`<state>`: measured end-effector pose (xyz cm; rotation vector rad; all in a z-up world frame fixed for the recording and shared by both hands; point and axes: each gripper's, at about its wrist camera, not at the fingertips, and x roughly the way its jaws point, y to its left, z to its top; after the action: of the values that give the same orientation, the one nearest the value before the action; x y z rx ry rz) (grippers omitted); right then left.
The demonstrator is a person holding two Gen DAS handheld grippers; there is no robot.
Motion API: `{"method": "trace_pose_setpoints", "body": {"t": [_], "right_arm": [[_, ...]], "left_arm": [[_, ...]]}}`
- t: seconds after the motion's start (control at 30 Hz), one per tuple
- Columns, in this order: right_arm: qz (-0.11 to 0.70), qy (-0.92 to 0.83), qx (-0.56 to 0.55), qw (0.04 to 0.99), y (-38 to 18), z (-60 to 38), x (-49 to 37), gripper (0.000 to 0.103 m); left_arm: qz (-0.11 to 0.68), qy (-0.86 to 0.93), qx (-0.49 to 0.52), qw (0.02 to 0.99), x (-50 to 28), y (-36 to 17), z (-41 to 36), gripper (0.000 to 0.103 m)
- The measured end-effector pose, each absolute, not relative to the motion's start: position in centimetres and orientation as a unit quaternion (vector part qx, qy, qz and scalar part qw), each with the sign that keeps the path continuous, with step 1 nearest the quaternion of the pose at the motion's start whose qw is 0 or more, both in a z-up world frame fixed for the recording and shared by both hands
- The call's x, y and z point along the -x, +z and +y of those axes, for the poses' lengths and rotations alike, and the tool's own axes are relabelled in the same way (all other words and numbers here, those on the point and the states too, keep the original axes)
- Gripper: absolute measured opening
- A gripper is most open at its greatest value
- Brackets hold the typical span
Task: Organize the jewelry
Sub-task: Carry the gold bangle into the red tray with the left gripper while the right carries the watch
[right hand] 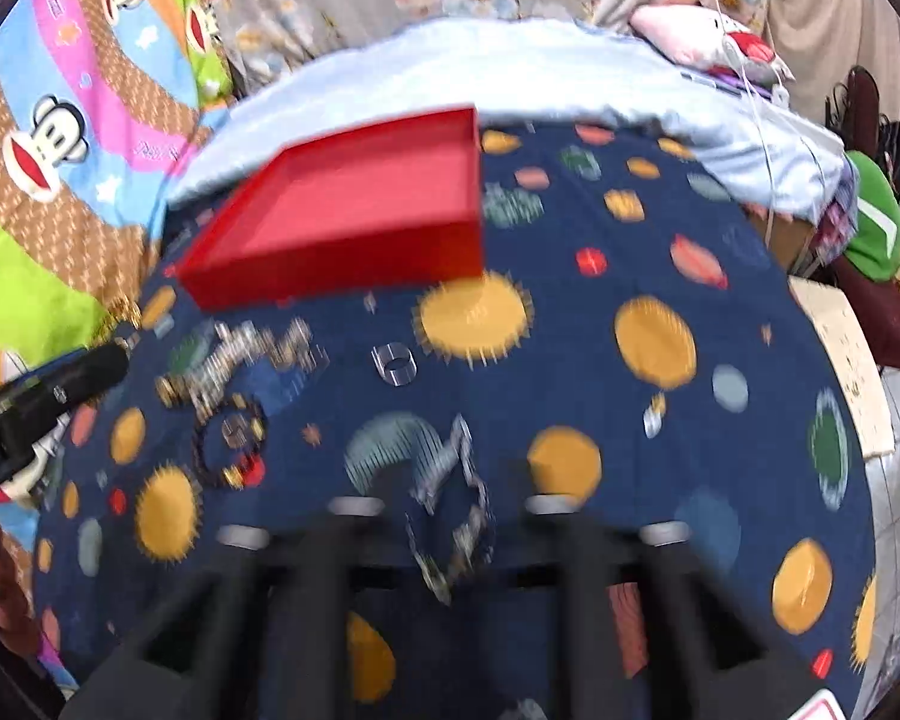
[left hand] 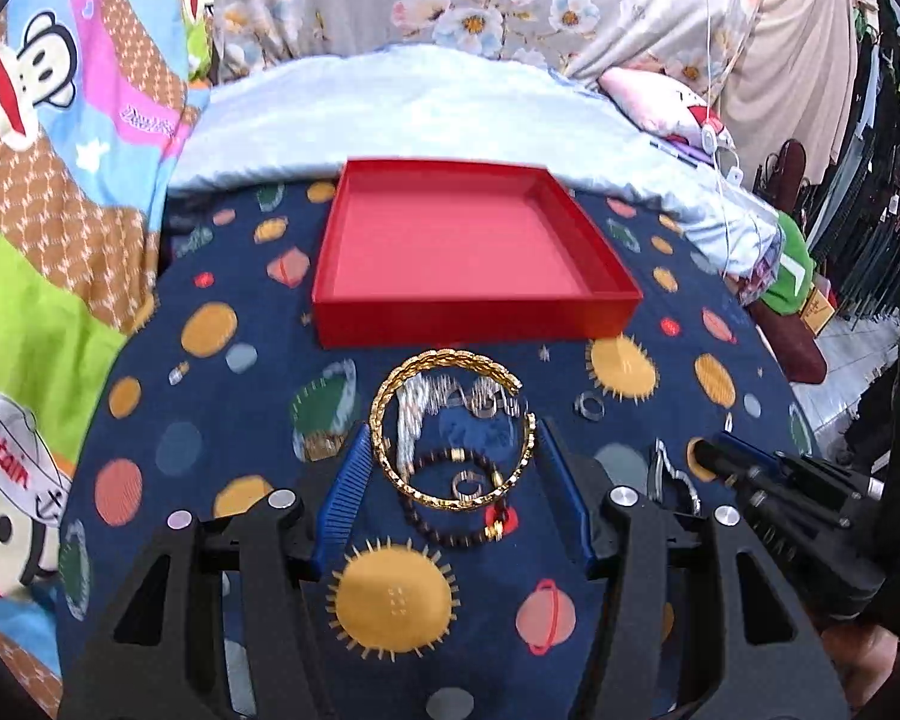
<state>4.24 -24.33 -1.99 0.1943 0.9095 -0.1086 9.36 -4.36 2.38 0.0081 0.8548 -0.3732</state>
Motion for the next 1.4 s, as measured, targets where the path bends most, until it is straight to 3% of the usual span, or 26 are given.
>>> {"method": "trace_pose_setpoints", "body": {"t": [0.27,0.33,0.4,0.57,1.07,1.4], "right_arm": [[0.467,-0.046,-0.090,0.878,-5.4,-23.3,-3.1,0.051],[0.464,-0.050,-0.076,0.881,-5.3,-23.1,-3.3,0.045],[0.464,-0.056,-0.063,0.882,-5.4,-22.9,-3.5,0.020],[0.463,-0.056,-0.072,0.882,-5.2,-23.4,-3.5,0.009],[0.427,-0.029,-0.114,0.896,-2.0,-23.7,-4.1,0.008],[0.381,0.024,-0.128,0.915,3.5,-24.3,-10.1,0.008]], "left_arm": [[0.442,-0.185,-0.002,0.878,-8.0,0.0,-5.0,0.054],[0.445,-0.185,-0.004,0.876,-7.8,-0.3,-5.1,0.054],[0.447,-0.185,-0.005,0.875,-7.7,-0.4,-5.3,0.054],[0.447,-0.183,-0.006,0.876,-7.8,-0.4,-5.5,0.054],[0.437,-0.184,-0.001,0.881,-8.3,0.6,-5.4,0.054],[0.395,-0.200,-0.007,0.897,-13.3,4.3,-5.9,0.054]]}}
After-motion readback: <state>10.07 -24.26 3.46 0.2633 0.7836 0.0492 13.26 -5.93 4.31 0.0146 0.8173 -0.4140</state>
